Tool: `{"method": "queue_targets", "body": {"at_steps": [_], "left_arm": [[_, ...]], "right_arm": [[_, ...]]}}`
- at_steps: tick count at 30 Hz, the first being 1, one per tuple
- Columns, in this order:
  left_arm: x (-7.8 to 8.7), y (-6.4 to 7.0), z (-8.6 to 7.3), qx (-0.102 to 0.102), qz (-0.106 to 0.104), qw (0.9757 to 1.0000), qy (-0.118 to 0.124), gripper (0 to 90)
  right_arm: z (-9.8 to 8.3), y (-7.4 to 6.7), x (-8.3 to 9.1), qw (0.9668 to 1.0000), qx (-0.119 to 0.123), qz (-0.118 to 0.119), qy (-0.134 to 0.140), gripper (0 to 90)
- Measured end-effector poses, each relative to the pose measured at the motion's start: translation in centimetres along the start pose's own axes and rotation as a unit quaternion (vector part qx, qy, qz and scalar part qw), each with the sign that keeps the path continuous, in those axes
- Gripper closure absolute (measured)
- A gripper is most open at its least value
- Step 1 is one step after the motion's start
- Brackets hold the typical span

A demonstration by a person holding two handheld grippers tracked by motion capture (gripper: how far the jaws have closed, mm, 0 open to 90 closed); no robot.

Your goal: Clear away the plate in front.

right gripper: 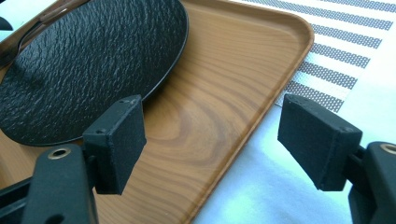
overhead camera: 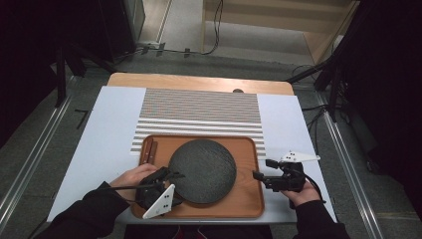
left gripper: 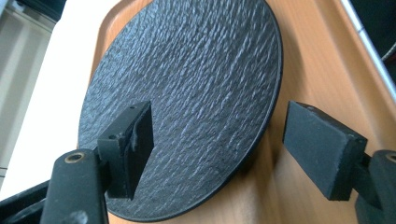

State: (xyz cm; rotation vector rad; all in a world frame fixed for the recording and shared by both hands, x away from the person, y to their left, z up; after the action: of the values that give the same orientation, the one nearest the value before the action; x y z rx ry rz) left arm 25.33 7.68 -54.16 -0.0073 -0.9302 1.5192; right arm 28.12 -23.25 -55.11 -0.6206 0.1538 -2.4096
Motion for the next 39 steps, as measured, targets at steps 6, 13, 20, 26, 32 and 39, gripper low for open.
{"method": "queue_targets", "body": {"at_steps": [6, 13, 20, 26, 32, 39], "left_arm": [[0.3, -0.5, 0.4, 0.054, -0.005, 0.9985, 0.013, 25.6], [0.2, -1.5, 0.8, 0.121, 0.006, 0.9925, 0.017, 25.6], [-0.1, -2.7, 1.5, 0.220, 0.010, 0.9750, 0.029, 25.6], [-0.4, -3.7, 2.2, 0.290, 0.025, 0.9559, 0.036, 25.6], [-1.0, -4.5, 2.2, 0.345, 0.045, 0.9370, 0.029, 25.6], [-1.5, -5.5, 1.0, 0.400, 0.078, 0.9133, -0.002, 25.6]], "right_arm": [[0.0, 0.0, 0.0, 1.0000, 0.000, 0.000, -0.001, 21.2], [0.0, 0.0, 0.0, 1.0000, 0.000, 0.000, -0.002, 21.2], [0.0, -0.1, 0.0, 1.0000, 0.002, 0.002, -0.002, 21.2], [0.0, -0.2, -0.1, 1.0000, 0.002, 0.003, -0.003, 21.2], [0.0, -0.3, -0.1, 1.0000, 0.004, 0.004, -0.003, 21.2], [0.1, -0.4, -0.2, 1.0000, 0.004, 0.007, -0.002, 21.2]]}}
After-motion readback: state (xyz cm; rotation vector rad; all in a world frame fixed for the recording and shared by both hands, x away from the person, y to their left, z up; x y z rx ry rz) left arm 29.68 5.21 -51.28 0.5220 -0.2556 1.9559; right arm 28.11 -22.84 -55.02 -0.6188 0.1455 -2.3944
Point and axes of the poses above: each handheld gripper's, and its own axes: x roughly backward along the jaws, z roughly out of its top, y roughly to its right, the point moved 8 cm from there along -x, roughly forward along the jaws, and after that the axes turned 14 degrees about y, right-handed, at the moved point
